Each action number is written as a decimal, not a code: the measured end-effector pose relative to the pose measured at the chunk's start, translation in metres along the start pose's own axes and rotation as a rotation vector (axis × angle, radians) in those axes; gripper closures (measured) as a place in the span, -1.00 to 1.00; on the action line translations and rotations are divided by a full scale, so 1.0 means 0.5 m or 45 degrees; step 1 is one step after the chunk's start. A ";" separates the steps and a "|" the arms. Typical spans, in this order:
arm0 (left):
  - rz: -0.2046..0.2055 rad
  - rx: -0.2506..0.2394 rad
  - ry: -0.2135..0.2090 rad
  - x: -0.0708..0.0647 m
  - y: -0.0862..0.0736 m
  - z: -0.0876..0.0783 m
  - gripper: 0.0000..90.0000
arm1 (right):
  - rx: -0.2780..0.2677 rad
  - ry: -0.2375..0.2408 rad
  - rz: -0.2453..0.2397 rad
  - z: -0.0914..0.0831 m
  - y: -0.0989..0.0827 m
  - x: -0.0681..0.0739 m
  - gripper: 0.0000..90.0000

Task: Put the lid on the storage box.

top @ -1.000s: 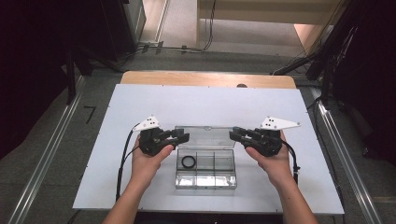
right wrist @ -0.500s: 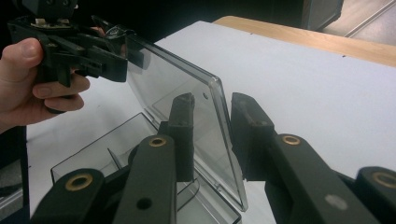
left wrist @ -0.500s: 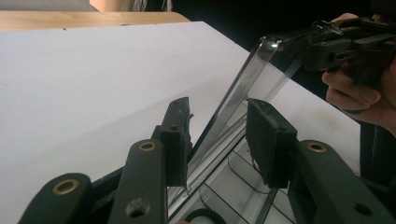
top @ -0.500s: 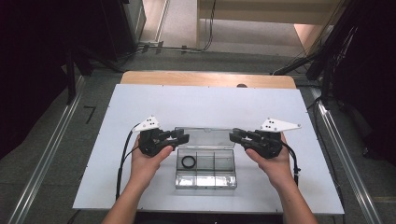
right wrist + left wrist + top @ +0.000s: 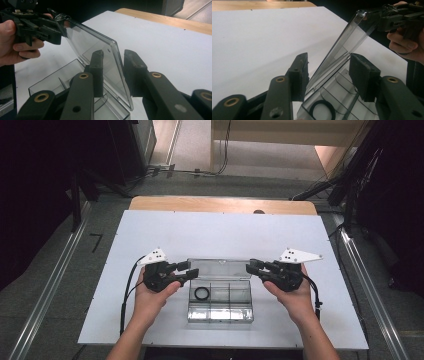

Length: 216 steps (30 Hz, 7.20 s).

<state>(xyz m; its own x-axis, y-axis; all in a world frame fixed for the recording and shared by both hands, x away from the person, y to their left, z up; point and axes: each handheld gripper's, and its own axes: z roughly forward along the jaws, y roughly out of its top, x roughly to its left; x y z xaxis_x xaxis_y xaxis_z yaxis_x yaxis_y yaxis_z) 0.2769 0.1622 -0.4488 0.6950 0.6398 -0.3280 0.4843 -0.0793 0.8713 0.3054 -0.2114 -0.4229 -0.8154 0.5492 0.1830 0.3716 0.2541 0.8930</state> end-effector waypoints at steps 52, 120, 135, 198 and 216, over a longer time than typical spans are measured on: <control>0.013 -0.037 -0.100 -0.023 -0.034 -0.034 0.99 | 0.042 -0.029 -0.026 -0.035 -0.028 0.027 0.11; 0.048 -0.005 -0.140 -0.054 -0.073 -0.059 0.99 | 0.080 0.025 0.044 -0.066 -0.102 0.073 0.96; 0.038 0.037 -0.148 -0.046 -0.084 -0.056 0.99 | 0.106 0.048 0.048 -0.056 -0.110 0.071 0.96; 0.037 0.273 -0.157 -0.007 -0.116 -0.030 0.99 | 0.289 0.004 -0.022 -0.024 -0.152 0.045 0.96; 0.040 0.314 -0.153 -0.004 -0.121 -0.024 0.99 | 0.323 -0.005 -0.033 -0.019 -0.158 0.039 0.96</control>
<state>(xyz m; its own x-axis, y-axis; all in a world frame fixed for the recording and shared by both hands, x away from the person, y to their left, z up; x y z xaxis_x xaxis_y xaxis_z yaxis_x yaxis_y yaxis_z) 0.2396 0.1750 -0.4962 0.7626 0.5403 -0.3558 0.5660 -0.2907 0.7714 0.2557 -0.2281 -0.4861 -0.8245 0.5431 0.1592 0.4504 0.4594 0.7655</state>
